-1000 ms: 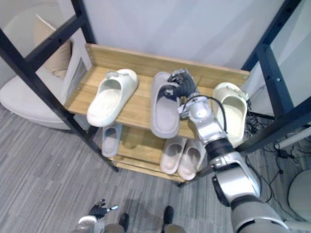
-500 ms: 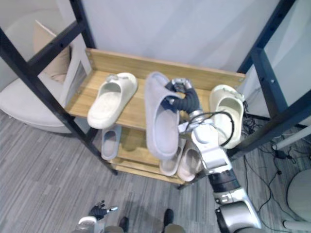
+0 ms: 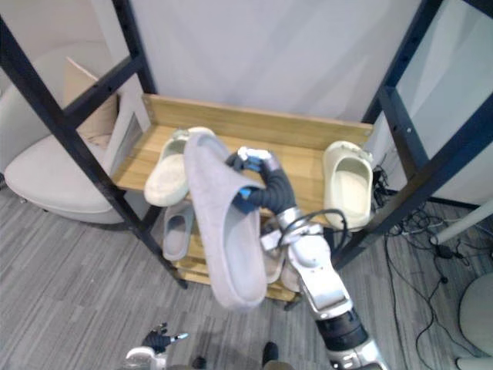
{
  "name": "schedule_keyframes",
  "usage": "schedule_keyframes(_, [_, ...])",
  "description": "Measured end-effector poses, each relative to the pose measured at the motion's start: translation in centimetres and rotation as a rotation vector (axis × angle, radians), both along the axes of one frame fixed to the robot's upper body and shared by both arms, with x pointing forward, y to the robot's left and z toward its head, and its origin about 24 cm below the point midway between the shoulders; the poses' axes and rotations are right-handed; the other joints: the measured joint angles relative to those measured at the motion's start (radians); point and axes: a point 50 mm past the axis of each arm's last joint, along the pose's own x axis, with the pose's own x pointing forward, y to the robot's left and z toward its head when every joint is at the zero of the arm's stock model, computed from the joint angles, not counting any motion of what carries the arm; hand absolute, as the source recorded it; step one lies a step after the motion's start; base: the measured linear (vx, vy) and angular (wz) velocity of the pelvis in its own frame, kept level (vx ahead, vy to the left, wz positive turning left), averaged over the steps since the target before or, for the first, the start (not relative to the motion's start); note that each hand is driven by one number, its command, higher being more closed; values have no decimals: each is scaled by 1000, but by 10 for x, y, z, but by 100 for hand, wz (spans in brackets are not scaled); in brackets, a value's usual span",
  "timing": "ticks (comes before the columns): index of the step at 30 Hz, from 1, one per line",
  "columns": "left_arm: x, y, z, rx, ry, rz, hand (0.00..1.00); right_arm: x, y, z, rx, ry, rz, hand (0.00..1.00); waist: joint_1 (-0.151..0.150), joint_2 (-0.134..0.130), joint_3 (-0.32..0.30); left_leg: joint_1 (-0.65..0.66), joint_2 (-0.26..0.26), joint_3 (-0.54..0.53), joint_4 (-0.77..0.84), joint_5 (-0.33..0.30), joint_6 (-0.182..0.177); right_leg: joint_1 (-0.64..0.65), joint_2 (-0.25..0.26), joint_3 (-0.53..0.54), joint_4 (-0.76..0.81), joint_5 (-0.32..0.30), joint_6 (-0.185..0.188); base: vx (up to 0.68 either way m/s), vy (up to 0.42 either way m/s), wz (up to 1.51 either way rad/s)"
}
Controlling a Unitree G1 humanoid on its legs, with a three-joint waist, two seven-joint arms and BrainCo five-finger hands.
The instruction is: Organize the slippers on the shoe rack
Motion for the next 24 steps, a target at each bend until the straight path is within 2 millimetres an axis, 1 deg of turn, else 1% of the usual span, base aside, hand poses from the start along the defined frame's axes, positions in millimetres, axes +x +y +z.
schedule_keyframes(2, [1,0,0,-1,-1,-1,0,-6,9,-10,-26,39,59,100,3,5,5,-9,-3,7,13,-1,0,-42,-6,13,75,-34,-1,-37,-1,-7])
schedule_keyframes(3, [4,0,1,2,-5,-6,0,-8,12,-14,-35,52,80,100,4,2,14,-29,-11,11,40,-6,1,-82,-17,20,147,-65,-2,-78,6,-4])
schedule_keyframes(4, [10,2,3,9,-21,-11,0,-9,15,-17,-48,61,97,100,5,-8,41,-67,-31,17,103,-25,-3,-142,-42,29,254,-113,-3,-92,2,4])
schedule_keyframes(5, [14,3,4,12,-29,-13,0,-9,16,-18,-55,65,102,100,5,-13,54,-91,-41,19,139,-35,-4,-168,-53,35,301,-132,-3,-159,-21,20])
schedule_keyframes(6, [25,2,8,13,-58,-18,0,-8,14,-23,-83,77,102,100,5,-16,85,-169,-60,21,248,-75,-4,-238,-80,39,403,-172,-5,-192,-40,26])
schedule_keyframes(9, [54,-2,19,1,-144,-13,0,-3,5,-34,-154,110,75,100,1,5,172,-356,-65,10,488,-172,-10,-378,-98,30,567,-250,-12,-278,-51,32])
schedule_keyframes(10, [59,-3,21,0,-159,-13,0,-2,2,-36,-175,116,65,100,-1,9,186,-393,-65,2,525,-188,-5,-405,-100,21,592,-258,-13,-258,-36,30])
schedule_keyframes(11, [67,-4,25,-2,-187,-10,0,-1,-2,-37,-216,116,51,100,-4,16,206,-448,-56,-1,562,-199,-12,-446,-98,9,613,-260,-14,-183,-66,27])
schedule_keyframes(12, [74,-3,28,1,-207,-9,0,0,-6,-37,-254,103,38,100,-6,15,220,-488,-42,5,579,-199,-13,-486,-102,6,680,-278,-14,-173,-124,41])
schedule_keyframes(13, [78,-2,30,4,-221,-5,0,0,-7,-37,-261,102,31,100,-16,2,227,-515,-49,12,607,-200,-25,-496,-117,7,732,-318,-25,-111,-146,49])
schedule_keyframes(14, [86,-1,36,6,-254,-4,0,4,-11,-33,-290,78,23,100,-27,6,244,-564,-49,11,668,-201,-30,-539,-120,7,775,-351,-36,-92,-112,39])
schedule_keyframes(15, [89,-2,37,3,-267,-2,0,6,-12,-30,-301,66,20,100,-27,7,246,-589,-47,11,694,-205,-37,-563,-122,7,800,-355,-41,-72,-58,19])
schedule_keyframes(16, [97,-3,42,4,-296,-6,0,14,-15,-22,-333,28,-1,100,-28,13,251,-657,-45,15,756,-218,-42,-628,-131,6,859,-366,-56,-87,-39,6])
schedule_keyframes(17, [106,-4,48,3,-327,-10,0,23,-19,-14,-361,-10,-33,100,-35,17,268,-707,-45,15,807,-232,-44,-676,-136,9,908,-381,-61,-113,-42,7])
schedule_keyframes(18, [110,-4,51,2,-345,-10,0,26,-20,-10,-374,-28,-46,100,-36,18,277,-723,-45,14,828,-238,-46,-692,-137,9,927,-386,-62,-143,-36,9])
schedule_keyframes(20, [128,-4,65,-20,-420,-6,0,37,-28,8,-430,-102,-92,100,-42,32,318,-808,-39,1,938,-271,-49,-760,-141,6,1019,-414,-68,-130,-22,12])
schedule_keyframes(22, [130,-12,70,-75,-464,-4,0,41,-37,15,-456,-127,-135,100,-29,56,323,-853,-40,-4,1003,-292,-45,-798,-149,6,1077,-438,-67,-95,-3,15])
schedule_keyframes(23, [130,-17,71,-109,-483,14,0,45,-40,23,-476,-162,-163,100,-20,66,324,-899,-44,-2,1047,-308,-45,-837,-153,16,1121,-462,-58,-101,3,10])
schedule_keyframes(24, [130,-19,73,-134,-499,32,0,47,-40,31,-490,-200,-177,100,-14,78,325,-922,-44,-3,1077,-319,-44,-862,-154,20,1150,-471,-56,-103,2,4])
